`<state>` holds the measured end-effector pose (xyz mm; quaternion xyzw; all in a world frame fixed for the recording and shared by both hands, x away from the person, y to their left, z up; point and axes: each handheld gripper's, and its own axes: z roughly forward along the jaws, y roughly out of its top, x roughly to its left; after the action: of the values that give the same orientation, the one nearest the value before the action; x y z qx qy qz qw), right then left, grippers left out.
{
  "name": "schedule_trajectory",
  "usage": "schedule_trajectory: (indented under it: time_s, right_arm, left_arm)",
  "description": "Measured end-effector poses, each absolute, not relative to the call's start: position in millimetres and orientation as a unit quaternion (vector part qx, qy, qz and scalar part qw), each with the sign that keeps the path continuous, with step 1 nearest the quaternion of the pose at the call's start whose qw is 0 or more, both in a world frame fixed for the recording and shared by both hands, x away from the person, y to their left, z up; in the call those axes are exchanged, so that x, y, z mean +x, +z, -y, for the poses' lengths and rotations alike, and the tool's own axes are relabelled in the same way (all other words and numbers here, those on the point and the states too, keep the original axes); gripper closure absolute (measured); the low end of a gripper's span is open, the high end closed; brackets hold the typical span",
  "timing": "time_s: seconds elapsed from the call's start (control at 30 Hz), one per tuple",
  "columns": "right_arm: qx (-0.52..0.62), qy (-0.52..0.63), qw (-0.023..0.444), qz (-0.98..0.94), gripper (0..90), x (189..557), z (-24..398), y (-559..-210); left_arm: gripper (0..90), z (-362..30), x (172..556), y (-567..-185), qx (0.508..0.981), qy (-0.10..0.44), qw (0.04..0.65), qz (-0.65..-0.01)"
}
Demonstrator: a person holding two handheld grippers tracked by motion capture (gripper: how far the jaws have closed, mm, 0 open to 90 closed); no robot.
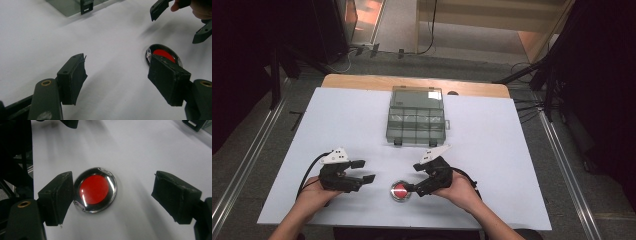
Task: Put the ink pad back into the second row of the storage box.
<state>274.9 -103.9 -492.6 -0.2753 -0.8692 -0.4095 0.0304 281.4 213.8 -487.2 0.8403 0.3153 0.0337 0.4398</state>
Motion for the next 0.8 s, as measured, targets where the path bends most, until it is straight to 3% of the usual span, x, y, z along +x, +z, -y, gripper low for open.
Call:
schedule_trajectory:
  time_s: [0.8]
  right_arm:
    - [-0.247,-0.372,0.027,0.894,17.4,263.5,76.5,-502.7]
  left_arm:
    - [29.9,-214.7,282.1,-487.6,0.839,0.031,0.441,-0.317]
